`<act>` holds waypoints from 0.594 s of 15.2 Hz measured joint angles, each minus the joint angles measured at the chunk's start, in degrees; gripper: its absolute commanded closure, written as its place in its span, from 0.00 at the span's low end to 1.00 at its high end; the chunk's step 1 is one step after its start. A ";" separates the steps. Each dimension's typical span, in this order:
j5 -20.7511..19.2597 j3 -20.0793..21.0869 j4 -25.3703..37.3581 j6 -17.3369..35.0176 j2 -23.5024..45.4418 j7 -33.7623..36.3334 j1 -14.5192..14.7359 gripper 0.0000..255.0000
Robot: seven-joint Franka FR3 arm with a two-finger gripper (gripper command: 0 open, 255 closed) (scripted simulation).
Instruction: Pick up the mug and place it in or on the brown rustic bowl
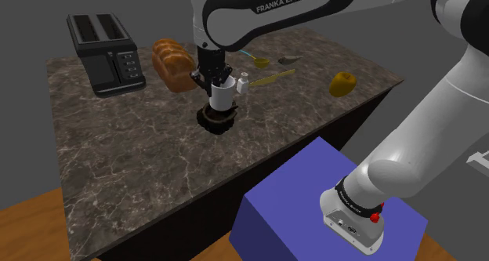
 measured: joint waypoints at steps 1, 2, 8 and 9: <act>-0.01 -0.01 -0.03 0.04 0.01 0.00 -0.01 1.00; -0.01 -0.01 -0.05 0.07 0.02 -0.01 -0.01 1.00; -0.01 -0.01 -0.06 0.09 0.00 -0.01 -0.01 0.00; -0.01 -0.01 -0.06 0.09 0.00 -0.01 -0.01 0.00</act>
